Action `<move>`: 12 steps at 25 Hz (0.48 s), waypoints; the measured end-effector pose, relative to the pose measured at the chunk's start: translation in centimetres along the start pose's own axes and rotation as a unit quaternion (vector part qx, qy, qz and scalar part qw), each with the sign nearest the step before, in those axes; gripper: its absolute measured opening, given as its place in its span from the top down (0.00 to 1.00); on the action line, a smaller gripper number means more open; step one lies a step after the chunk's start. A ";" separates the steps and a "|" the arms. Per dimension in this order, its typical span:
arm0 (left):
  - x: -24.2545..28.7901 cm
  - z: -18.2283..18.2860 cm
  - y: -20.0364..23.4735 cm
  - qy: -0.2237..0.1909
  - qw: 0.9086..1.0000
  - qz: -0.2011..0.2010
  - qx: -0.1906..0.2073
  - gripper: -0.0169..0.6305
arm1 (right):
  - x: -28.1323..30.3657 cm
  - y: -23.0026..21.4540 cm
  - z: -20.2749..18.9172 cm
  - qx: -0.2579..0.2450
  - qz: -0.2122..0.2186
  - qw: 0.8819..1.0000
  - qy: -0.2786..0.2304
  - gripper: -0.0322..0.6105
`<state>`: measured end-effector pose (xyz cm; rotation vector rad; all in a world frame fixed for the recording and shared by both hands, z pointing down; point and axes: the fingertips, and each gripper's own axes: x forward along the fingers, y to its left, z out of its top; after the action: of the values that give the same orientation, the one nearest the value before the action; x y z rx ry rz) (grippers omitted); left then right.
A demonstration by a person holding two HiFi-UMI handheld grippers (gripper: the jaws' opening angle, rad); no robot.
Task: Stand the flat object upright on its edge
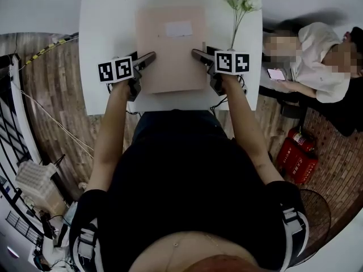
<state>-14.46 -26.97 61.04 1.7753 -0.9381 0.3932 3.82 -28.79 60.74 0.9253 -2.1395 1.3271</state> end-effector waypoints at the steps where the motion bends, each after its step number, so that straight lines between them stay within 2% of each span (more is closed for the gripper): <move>1: -0.1 0.2 -0.1 -0.003 1.000 0.001 0.003 0.46 | -0.1 0.1 0.2 -0.001 0.001 1.000 -0.003 0.53; 12: -1.4 2.0 -2.1 -0.036 0.999 0.007 0.039 0.46 | -2.1 1.7 2.8 -0.048 -0.011 0.998 -0.034 0.54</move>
<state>-14.16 -27.89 57.94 1.8656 -0.9976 0.3810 3.90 -30.12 57.10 0.9637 -2.2169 1.1877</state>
